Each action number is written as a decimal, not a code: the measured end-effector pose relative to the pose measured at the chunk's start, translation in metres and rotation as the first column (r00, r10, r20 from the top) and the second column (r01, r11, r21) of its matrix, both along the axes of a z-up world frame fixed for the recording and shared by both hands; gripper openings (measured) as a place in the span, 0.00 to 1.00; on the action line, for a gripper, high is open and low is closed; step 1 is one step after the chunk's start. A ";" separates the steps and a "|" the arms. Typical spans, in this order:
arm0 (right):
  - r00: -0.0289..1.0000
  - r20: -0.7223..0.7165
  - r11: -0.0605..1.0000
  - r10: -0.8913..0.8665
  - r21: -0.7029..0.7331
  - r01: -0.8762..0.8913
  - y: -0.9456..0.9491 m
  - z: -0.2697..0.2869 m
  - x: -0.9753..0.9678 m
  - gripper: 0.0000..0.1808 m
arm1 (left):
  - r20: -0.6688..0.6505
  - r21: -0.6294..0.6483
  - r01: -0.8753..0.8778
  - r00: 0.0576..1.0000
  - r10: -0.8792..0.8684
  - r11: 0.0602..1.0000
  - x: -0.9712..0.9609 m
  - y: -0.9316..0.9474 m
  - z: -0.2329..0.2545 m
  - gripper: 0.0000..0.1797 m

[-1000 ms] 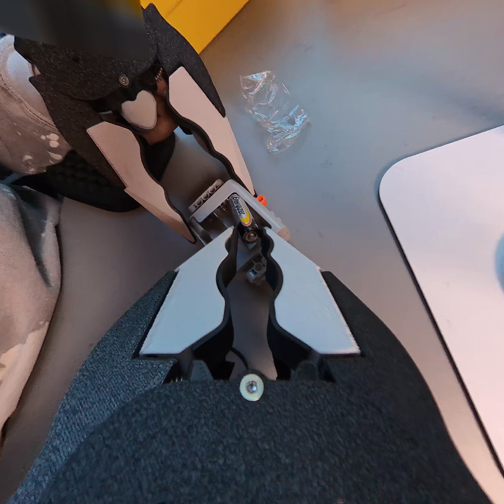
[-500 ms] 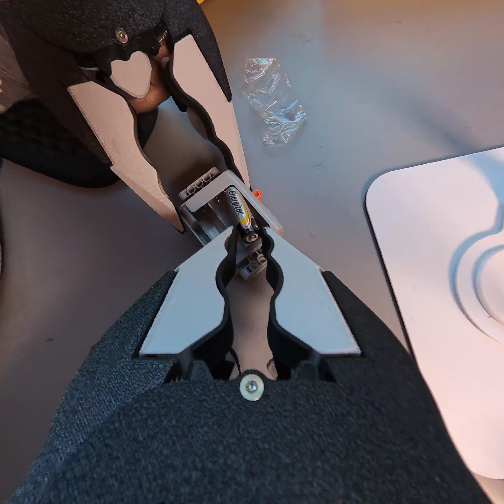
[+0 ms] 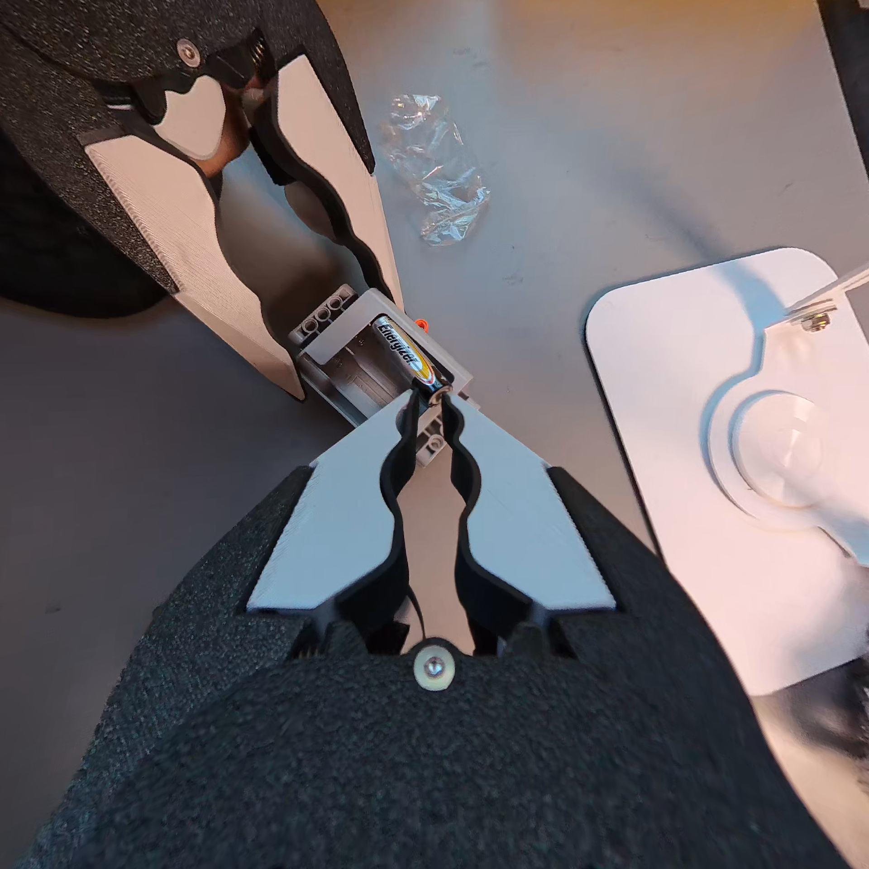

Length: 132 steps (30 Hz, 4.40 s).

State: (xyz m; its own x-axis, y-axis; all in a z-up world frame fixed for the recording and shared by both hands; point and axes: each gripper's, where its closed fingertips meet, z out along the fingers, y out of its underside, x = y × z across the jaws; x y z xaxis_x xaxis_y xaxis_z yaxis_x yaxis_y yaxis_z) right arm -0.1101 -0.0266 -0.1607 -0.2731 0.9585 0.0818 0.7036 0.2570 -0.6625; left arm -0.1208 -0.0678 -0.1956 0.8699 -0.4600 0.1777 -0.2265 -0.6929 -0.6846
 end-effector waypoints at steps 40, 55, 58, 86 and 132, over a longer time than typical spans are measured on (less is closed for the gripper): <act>0.997 0.026 0.997 0.077 -0.010 -0.077 -0.005 0.008 -0.006 0.06 | 0.021 -0.019 -0.009 1.000 0.010 1.000 0.007 -0.008 -0.001 0.34; 0.958 0.061 0.960 0.280 -0.004 -0.280 -0.015 -0.011 -0.001 0.10 | 0.064 -0.033 0.007 0.998 -0.005 0.999 0.009 -0.010 -0.001 0.34; 0.951 0.070 0.954 0.300 -0.015 -0.299 -0.014 -0.007 0.004 0.09 | 0.104 -0.049 0.007 0.995 -0.002 0.999 0.009 -0.010 0.001 0.34; 0.986 -0.038 0.984 0.165 -0.067 -0.167 -0.011 0.014 -0.010 0.08 | 0.376 -0.148 0.016 0.926 0.041 0.989 0.006 -0.009 0.011 0.34; 0.995 0.003 0.976 0.101 -0.194 -0.098 -0.019 0.004 0.025 0.02 | 0.065 -0.024 0.031 0.997 -0.029 0.999 0.010 -0.011 -0.001 0.34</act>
State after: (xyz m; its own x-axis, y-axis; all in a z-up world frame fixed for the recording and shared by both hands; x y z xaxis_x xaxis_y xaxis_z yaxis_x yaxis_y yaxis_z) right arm -0.0854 -0.0457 -0.1570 -0.3677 0.9238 -0.1068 0.6898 0.1939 -0.6976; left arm -0.1105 -0.0791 -0.1970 0.8422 -0.4802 0.2453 -0.2030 -0.7039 -0.6807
